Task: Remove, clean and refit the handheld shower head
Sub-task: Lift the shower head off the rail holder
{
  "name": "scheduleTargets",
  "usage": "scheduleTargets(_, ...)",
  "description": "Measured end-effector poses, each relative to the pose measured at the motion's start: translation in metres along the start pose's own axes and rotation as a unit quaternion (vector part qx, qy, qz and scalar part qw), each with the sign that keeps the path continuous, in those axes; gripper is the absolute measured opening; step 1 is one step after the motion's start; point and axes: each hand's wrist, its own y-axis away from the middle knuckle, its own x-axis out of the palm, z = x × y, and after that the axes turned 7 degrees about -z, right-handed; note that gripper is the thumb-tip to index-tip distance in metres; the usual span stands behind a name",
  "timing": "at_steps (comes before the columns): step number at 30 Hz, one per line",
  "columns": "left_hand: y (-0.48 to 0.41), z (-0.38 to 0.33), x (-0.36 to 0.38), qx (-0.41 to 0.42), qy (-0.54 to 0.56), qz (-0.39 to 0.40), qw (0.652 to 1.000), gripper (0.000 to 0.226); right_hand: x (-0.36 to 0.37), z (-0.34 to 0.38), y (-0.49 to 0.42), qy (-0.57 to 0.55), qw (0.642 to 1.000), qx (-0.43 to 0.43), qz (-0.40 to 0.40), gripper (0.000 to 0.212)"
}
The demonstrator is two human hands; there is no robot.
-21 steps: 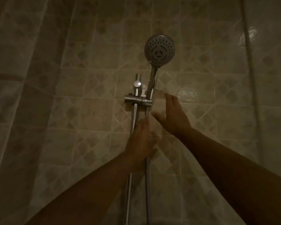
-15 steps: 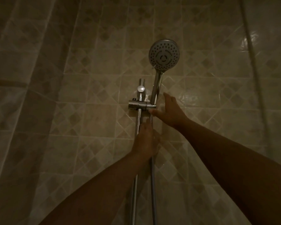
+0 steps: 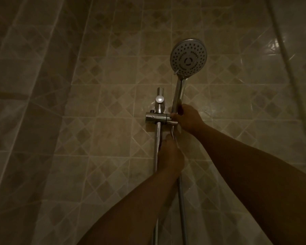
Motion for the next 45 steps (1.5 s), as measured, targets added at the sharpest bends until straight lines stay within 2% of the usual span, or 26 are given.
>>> scheduleTargets(4, -0.005, 0.002, 0.011, -0.016, -0.006, -0.030, 0.999, 0.025, 0.000, -0.002, 0.000, -0.005, 1.000, -0.017, 0.015, 0.027)
scheduleTargets(13, -0.007, -0.003, 0.022, -0.022, 0.010, -0.059, 0.998, 0.033, -0.009, 0.001, -0.004, 0.040, 0.997, -0.050, 0.044, 0.030)
scheduleTargets(17, -0.009, -0.006, 0.022, -0.039, 0.065, -0.057, 0.996, 0.034, -0.011, 0.007, -0.005, 0.034, 0.998, -0.039, 0.039, 0.027)
scheduleTargets(22, -0.019, -0.011, 0.023, -0.073, 0.148, -0.090, 0.982, 0.020, -0.017, 0.017, -0.014, 0.060, 0.997, -0.044, 0.038, 0.025)
scheduleTargets(30, -0.024, -0.011, 0.031, -0.056, 0.200, -0.128, 0.970, 0.019, -0.025, 0.013, -0.019, 0.043, 0.998, -0.030, 0.033, 0.016)
scheduleTargets(34, -0.028, -0.018, 0.035, -0.055, 0.225, -0.102, 0.967, 0.019, -0.031, 0.012, -0.021, 0.018, 1.000, -0.015, 0.008, 0.012)
scheduleTargets(40, -0.035, -0.036, 0.045, -0.108, 0.185, -0.043, 0.976, 0.017, -0.057, 0.009, -0.023, 0.003, 1.000, 0.023, 0.021, 0.010)
scheduleTargets(43, -0.031, -0.040, 0.047, -0.135, 0.200, -0.029, 0.970, 0.006, -0.064, 0.001, -0.019, 0.009, 0.998, 0.052, 0.030, 0.021)
scheduleTargets(45, -0.028, -0.040, 0.046, -0.145, 0.220, -0.016, 0.965, 0.016, -0.066, -0.003, -0.014, 0.020, 0.998, 0.058, 0.027, 0.024)
